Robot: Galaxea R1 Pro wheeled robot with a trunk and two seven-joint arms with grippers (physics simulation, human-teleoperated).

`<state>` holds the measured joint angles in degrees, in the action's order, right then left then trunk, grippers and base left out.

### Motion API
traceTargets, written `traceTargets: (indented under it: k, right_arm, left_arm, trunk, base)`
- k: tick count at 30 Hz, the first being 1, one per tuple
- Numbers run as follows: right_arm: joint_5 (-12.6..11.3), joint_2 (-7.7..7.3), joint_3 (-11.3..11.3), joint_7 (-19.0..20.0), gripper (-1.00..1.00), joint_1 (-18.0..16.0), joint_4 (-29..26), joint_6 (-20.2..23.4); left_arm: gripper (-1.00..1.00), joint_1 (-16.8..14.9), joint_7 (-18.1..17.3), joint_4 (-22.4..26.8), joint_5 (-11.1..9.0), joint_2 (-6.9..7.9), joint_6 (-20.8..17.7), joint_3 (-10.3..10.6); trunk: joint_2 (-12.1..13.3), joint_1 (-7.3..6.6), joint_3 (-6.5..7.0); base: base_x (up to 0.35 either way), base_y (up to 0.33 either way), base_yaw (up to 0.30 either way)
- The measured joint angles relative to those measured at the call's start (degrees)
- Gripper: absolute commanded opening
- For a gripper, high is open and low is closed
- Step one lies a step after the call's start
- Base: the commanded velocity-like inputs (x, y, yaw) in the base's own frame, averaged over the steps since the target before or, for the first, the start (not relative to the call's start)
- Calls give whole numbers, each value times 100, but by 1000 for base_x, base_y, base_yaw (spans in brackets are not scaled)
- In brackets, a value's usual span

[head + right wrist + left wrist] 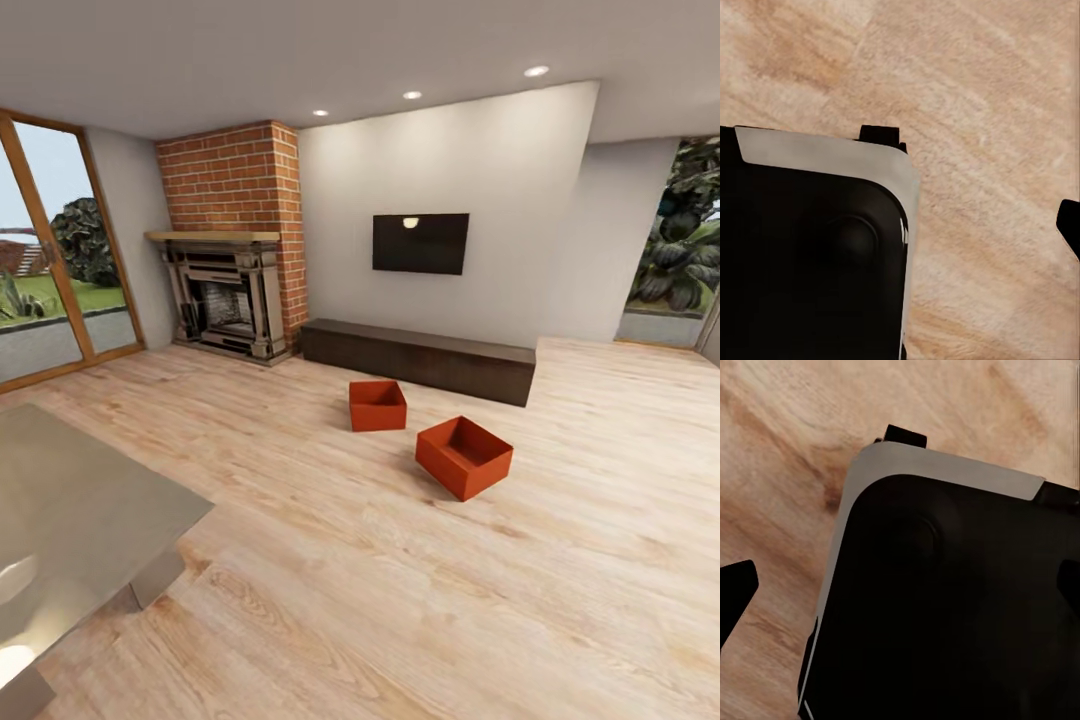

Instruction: Move the two storage containers from the living room to the garage. In the garage, place one container on the floor and stack the other container on top of it (either order is fine).

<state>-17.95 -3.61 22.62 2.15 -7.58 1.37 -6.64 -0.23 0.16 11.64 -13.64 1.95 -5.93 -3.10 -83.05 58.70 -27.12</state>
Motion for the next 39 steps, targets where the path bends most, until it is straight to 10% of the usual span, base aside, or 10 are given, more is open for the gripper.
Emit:
traceTargets:
  k: [39]
  right_arm:
    - [9, 0, 11, 0, 100, 0, -2, -1]
  left_arm:
    - [100, 1, 0, 5, 3, -9, 0, 5]
  trunk:
    - [0, 0, 0]
  base:
    - [323, 0, 0]
